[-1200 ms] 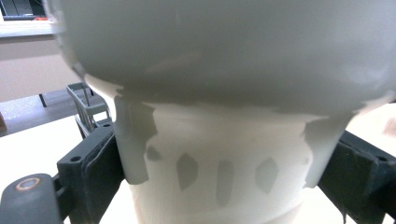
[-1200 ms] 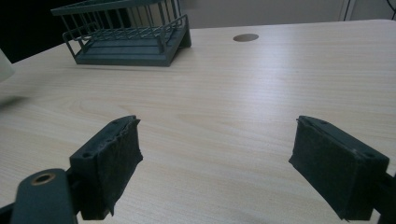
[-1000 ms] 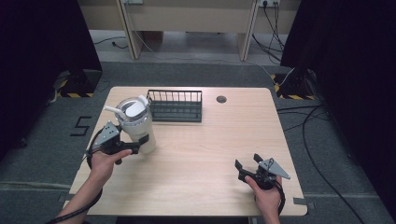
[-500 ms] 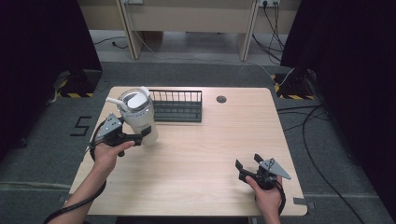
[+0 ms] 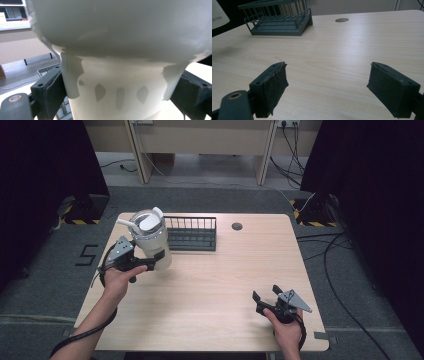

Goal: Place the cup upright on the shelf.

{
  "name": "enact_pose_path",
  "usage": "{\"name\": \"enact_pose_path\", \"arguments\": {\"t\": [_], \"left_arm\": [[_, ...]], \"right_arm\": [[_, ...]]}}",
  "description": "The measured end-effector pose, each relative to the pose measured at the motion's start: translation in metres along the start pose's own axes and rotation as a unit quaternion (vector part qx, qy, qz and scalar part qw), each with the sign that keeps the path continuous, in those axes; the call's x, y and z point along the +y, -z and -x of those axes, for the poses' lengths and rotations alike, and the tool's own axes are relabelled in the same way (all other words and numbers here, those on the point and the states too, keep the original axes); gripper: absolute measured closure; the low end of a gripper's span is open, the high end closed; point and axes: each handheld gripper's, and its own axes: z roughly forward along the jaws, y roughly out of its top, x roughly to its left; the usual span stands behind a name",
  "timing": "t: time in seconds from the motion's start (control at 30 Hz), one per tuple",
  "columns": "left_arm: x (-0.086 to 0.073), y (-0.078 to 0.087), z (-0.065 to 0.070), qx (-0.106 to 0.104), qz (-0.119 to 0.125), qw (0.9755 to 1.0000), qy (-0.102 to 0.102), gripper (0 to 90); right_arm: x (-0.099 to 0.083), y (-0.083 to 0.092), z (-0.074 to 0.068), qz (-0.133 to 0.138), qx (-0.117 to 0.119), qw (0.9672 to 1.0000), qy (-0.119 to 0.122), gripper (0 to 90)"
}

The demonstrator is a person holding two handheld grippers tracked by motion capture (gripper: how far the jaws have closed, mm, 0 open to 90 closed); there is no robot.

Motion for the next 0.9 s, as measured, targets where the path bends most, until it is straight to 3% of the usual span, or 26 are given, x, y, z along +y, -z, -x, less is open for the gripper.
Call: {"name": "enact_pose_path", "arguments": {"t": [0.9], "left_arm": [[0.019,-0.02,-0.007,0.007,0.006,0.9999,-0.008,9.7]], "right_arm": [[0.0,0.0,0.001,-0.001,-0.002,1.0,-0.001,15.5]]}}
